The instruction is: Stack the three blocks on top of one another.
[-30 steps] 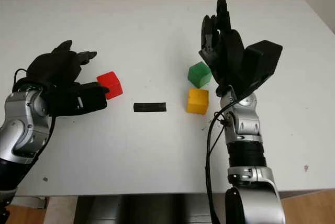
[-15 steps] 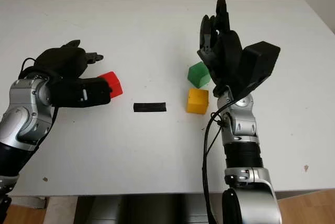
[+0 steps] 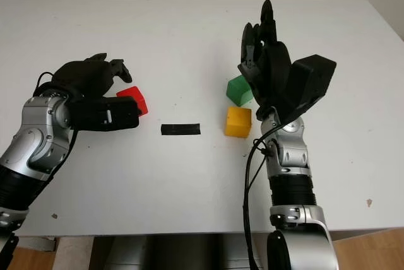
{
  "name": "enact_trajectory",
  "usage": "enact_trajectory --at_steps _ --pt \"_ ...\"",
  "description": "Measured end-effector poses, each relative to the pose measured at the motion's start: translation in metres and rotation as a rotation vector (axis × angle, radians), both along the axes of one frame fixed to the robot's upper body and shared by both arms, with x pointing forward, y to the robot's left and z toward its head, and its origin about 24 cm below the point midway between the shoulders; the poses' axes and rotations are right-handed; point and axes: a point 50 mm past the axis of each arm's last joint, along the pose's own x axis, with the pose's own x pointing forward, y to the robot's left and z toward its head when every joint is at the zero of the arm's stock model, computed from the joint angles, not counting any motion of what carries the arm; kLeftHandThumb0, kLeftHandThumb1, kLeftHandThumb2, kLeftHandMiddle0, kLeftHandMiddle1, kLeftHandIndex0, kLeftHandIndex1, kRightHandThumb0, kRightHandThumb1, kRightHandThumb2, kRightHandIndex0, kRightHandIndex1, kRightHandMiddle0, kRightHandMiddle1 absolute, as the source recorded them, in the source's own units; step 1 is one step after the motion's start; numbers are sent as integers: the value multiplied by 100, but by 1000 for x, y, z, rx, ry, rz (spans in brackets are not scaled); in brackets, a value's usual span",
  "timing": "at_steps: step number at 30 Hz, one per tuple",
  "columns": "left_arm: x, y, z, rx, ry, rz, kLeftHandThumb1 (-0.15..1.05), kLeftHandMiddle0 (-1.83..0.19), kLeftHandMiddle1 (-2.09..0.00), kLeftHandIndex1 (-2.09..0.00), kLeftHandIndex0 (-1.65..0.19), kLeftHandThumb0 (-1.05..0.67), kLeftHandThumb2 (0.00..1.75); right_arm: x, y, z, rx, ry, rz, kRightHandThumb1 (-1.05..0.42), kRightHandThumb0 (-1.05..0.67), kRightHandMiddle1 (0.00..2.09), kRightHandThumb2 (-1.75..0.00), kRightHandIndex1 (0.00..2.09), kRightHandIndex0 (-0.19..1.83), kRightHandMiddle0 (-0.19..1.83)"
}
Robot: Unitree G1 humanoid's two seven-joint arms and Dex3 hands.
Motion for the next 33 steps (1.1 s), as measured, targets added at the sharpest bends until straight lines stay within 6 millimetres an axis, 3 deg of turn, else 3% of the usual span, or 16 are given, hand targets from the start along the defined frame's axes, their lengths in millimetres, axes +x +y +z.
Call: enact_trajectory --at_steps 9,17,26,33 --pt "-1 -4 -9 -45 -25 -15 101 -28 -7 -138 -30 -46 6 -2 -1 0 -1 -4 3 -105 -54 0 -70 0 -19 -19" --pt "-1 -4 -9 -38 -39 -20 101 -39 -10 -145 -29 -41 5 -2 0 -1 0 1 8 -105 -52 0 -72 0 -19 -19" --pt "-10 -11 -7 -47 -81 -76 102 -33 -6 -147 -25 -41 6 -2 0 -1 -4 0 11 -105 -53 0 -72 0 -19 -19" --pt "-29 -23 14 -136 -83 -244 102 -30 -4 -148 -29 -44 5 -2 1 -1 -12 1 19 -105 -53 0 -74 0 -19 -19"
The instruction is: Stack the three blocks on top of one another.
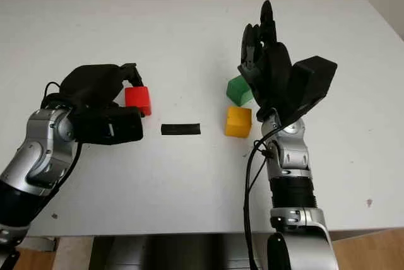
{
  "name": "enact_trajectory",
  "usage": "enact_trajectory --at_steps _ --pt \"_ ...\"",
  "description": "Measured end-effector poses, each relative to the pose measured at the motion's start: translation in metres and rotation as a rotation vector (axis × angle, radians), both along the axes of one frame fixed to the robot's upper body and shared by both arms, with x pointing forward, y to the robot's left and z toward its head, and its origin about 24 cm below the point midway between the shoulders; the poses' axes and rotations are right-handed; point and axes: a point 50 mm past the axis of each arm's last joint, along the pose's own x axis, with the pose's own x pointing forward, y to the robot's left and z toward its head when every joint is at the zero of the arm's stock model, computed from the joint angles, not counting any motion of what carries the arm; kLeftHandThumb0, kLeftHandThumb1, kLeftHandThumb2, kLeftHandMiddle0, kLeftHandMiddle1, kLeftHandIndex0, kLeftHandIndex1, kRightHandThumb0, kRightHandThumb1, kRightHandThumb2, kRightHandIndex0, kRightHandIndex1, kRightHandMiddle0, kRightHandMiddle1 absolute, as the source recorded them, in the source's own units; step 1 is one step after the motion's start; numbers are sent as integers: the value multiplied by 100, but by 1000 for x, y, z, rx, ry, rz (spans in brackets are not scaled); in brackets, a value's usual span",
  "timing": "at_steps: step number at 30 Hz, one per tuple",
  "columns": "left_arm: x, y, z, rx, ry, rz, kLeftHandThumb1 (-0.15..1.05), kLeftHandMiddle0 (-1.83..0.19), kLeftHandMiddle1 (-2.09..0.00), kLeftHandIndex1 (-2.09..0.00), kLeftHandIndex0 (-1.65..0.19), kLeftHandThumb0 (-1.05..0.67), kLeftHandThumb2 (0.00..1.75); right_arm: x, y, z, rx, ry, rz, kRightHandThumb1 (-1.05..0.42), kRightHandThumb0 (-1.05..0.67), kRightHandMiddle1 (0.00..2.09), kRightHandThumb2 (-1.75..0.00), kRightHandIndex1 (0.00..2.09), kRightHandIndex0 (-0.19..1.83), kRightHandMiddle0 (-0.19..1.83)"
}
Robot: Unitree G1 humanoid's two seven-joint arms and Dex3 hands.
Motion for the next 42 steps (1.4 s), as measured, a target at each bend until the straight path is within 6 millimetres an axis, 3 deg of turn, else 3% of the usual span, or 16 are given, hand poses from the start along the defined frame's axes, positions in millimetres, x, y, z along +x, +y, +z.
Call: enact_trajectory --at_steps 3,11,20,28,42 --pt "-6 -6 8 -40 11 -85 100 -26 -3 -150 -32 -44 5 0 2 0 -5 0 11 -105 -52 0 -75 0 -19 -19" --pt "-10 -15 6 -70 75 -208 102 -22 -4 -152 -32 -48 6 0 4 -1 -16 1 19 -105 -53 0 -73 0 -19 -19" --pt "6 -21 -5 -103 234 -181 103 -19 -5 -158 -29 -46 5 0 4 -2 -16 7 10 -105 -56 0 -66 0 -19 -19" --pt "16 -33 -12 -77 264 -147 101 -25 -6 -145 -31 -39 5 -1 7 -4 4 10 28 -105 -56 0 -65 0 -19 -19" --pt "19 -39 -21 -116 286 -118 102 -22 -5 -168 -27 -36 6 -1 7 -5 15 11 37 -105 -57 0 -64 0 -19 -19"
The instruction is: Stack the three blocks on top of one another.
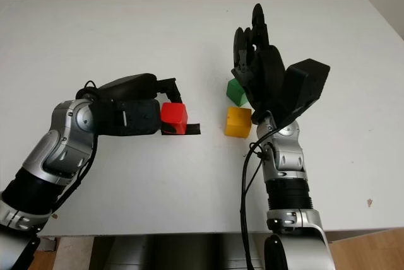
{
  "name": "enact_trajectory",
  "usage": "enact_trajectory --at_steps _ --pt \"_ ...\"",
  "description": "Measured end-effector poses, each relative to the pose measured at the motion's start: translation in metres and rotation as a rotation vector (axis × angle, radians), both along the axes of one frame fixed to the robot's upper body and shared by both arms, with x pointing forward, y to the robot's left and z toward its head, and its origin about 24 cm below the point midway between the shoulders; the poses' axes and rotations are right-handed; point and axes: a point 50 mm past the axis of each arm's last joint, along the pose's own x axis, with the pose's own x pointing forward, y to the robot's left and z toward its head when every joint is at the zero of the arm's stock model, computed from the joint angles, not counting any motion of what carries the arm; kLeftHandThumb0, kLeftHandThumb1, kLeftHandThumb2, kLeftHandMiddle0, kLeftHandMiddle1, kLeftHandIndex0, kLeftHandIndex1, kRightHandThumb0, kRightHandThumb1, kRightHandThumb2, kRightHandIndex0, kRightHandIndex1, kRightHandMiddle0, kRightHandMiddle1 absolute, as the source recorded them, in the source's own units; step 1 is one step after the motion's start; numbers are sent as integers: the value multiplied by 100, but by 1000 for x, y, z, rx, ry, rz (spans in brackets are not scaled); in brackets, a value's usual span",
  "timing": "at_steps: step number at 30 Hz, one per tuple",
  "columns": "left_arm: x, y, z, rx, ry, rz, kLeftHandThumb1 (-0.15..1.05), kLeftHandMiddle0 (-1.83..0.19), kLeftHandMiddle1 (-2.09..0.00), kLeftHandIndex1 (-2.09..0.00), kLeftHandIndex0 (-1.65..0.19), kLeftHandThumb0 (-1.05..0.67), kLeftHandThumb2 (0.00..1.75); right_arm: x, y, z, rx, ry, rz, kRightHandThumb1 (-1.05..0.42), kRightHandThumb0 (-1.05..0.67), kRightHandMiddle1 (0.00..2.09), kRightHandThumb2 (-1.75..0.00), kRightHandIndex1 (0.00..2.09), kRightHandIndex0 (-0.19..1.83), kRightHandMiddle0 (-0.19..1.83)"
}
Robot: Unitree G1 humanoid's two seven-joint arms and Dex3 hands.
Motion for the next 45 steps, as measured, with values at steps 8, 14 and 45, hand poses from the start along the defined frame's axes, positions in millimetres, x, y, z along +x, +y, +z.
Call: enact_trajectory --at_steps 8,14,45 --pt "0 -2 -1 8 -8 -1 103 -27 -7 -181 -26 -37 6 0 1 -1 -1 4 -1 -105 -57 0 -64 0 -19 -19" --pt "0 -4 -1 1 -14 6 103 -24 -6 -162 -4 -56 5 0 1 -1 4 4 -4 -105 -58 0 -64 0 -19 -19" --pt "-50 49 25 -560 -174 91 105 16 -4 -3 16 -83 67 9 -36 32 -362 -126 31 -102 -64 9 -15 7 -6 -4"
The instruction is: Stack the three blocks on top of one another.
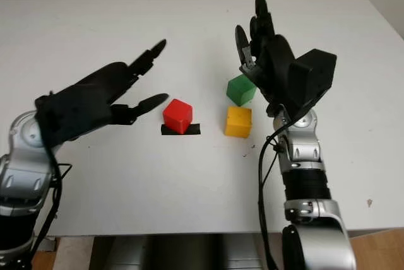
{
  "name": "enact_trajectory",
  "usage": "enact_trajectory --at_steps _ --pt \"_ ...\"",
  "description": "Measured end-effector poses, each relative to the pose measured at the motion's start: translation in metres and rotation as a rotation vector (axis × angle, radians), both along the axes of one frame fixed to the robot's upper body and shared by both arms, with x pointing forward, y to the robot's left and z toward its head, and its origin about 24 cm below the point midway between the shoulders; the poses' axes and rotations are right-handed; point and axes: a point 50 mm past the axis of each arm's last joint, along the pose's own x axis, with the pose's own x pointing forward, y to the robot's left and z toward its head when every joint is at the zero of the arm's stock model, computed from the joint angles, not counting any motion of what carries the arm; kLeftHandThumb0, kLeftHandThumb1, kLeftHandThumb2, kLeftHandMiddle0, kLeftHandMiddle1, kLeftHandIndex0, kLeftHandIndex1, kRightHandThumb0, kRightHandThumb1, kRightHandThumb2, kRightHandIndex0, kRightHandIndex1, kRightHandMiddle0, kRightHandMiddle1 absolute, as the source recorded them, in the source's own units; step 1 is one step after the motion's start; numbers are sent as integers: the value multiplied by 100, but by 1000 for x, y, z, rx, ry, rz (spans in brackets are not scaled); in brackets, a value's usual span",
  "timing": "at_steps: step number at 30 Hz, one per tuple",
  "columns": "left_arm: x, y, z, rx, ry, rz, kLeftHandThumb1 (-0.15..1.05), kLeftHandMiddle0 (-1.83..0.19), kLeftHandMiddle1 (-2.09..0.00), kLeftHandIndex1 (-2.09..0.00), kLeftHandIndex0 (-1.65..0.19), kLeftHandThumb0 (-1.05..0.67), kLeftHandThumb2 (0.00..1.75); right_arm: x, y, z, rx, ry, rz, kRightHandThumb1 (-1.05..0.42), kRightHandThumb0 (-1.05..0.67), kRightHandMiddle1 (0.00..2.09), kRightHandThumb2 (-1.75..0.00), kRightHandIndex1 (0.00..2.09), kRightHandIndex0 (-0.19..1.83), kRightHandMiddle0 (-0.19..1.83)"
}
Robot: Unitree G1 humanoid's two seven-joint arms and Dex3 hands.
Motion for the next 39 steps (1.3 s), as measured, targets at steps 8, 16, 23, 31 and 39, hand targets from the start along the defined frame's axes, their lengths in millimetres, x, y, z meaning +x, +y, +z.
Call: enact_trajectory --at_steps 8,16,23,31,39 --pt "10 34 -29 -362 -107 222 105 18 -2 -3 17 -70 62 2 -20 38 -367 -47 86 -78 -39 27 -3 23 30 30" --pt "14 43 -46 -579 -183 298 105 10 -6 -7 8 -69 56 -8 -8 61 -1023 -293 117 -72 -40 12 -6 15 57 58" --pt "13 41 -53 -559 -180 283 105 7 -7 -8 6 -72 53 -30 -12 64 -1502 -640 170 -70 -40 8 -5 12 65 60" --pt "12 36 -57 -535 -181 264 105 4 -7 -8 4 -70 58 -40 -33 71 -1690 -772 152 -82 -31 6 -8 4 54 57" --pt "11 36 -54 -463 -198 260 105 3 -6 -8 3 -69 60 -45 -36 66 -1699 -854 182 -85 -34 6 -6 3 48 58"
